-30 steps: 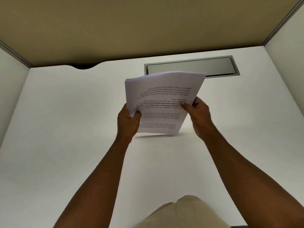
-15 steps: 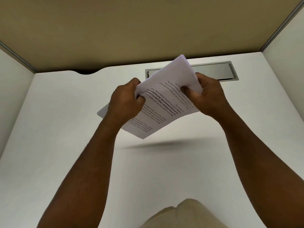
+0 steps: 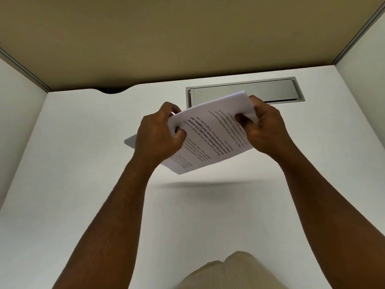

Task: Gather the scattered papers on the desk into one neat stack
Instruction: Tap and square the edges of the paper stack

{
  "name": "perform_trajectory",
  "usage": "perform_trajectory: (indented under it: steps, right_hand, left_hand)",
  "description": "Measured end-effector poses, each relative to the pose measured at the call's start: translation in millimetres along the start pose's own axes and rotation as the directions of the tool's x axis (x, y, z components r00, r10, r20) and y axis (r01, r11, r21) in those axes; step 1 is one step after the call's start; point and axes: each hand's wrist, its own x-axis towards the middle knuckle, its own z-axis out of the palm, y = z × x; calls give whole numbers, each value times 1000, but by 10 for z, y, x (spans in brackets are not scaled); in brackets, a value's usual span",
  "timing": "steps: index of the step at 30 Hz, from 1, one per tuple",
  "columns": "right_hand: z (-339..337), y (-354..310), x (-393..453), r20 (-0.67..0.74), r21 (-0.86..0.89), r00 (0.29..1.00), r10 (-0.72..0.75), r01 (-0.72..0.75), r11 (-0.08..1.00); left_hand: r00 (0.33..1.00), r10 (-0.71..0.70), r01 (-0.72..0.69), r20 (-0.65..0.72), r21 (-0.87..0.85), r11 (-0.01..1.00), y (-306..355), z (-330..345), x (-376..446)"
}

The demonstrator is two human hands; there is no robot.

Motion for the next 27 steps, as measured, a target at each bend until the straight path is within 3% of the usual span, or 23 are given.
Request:
perform_trajectory:
  steps: [3, 5, 7, 8, 10, 11, 12, 23, 27]
  right_hand:
    - [-105, -10, 11, -27, 37, 999, -26, 27, 999]
    - [-168, 6, 17, -49, 151, 999, 2, 6, 988]
    - [-215, 30, 22, -62, 272, 996, 61, -42, 962]
    - [-221, 57, 24, -57, 322, 994, 93, -70, 944]
    - [-197, 133, 28, -27, 373, 991, 129, -110, 922]
    - [-167, 179, 26, -7, 391, 990, 143, -129, 911]
    - [-127, 236, 21, 11, 413, 987, 161, -151, 898]
    - [519, 979, -228, 142, 521, 878, 456, -458, 720]
    - [613, 1090, -284, 127, 550, 850, 512, -490, 676]
  left_hand:
    - [969, 4, -17, -249, -53, 998, -231, 57, -95]
    - [854, -25, 23, -520, -12, 1000, -429, 139, -175]
    - [771, -179, 81, -611, -185, 979, -580, 213, -232]
    - [777, -304, 86, -551, -384, 919, -610, 230, -243]
    - [832, -471, 107, -293, -749, 654, -624, 236, -225]
    - [856, -488, 142, -171, -830, 540, -628, 232, -206]
    - [864, -492, 175, -105, -854, 491, -645, 237, -190]
    - [820, -552, 394, 154, -850, 349, -964, 724, -305]
    - [846, -509, 396, 158, -825, 403, -997, 846, -317]
